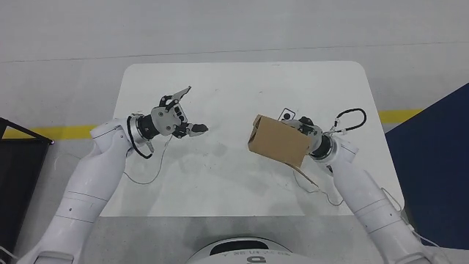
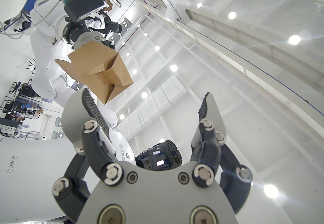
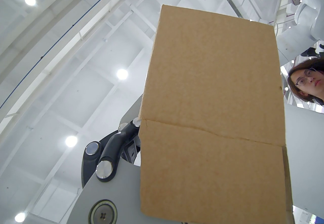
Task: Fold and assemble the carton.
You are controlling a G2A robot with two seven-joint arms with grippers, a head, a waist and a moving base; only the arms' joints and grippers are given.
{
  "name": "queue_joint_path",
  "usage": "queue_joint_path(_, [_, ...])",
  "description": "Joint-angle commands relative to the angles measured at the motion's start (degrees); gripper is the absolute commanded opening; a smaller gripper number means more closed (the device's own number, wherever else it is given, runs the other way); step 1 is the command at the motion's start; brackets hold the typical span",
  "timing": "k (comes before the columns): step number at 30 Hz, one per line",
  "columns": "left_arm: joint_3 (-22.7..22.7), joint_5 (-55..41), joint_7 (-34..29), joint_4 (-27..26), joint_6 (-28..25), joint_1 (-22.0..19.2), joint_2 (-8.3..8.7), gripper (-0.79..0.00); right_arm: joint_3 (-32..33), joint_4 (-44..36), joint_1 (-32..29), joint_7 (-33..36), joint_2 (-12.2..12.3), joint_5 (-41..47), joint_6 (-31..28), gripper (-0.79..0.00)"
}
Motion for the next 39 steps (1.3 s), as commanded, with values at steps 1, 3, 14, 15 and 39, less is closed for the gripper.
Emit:
queue_joint_path(1, [0.00, 0.00, 0.00, 0.00, -0.01, 0.00, 0.00, 0.000, 0.00, 0.00, 0.00, -0.01, 0.00, 0.00, 0.00, -0.785])
queue_joint_path(3, [0.42, 0.07, 1.79, -0.94, -0.87, 0.60, -0.14, 0.000, -1.24, -1.02, -0.02, -1.99, -0.20, 0.36, 1.79, -0.785])
queue_joint_path(14, [7.13, -0.73, 5.26, -2.10, 3.41, -2.88, -1.58, 0.000, -8.12, 1.50, 3.17, -1.23, -0.60, 0.18, 1.23, -0.785])
queue_joint_path(15, [7.49, -1.77, 5.31, -1.85, 3.79, -3.49, -1.78, 0.000, -8.68, 1.51, 3.30, -0.91, -0.50, 0.24, 0.92, -0.785])
queue_joint_path(39, [5.56, 22.16, -6.93, -4.47, -20.42, -3.45, -0.12, 0.000, -13.94, 6.47, 8.65, 4.39, 3.81, 10.28, -4.39, -0.785])
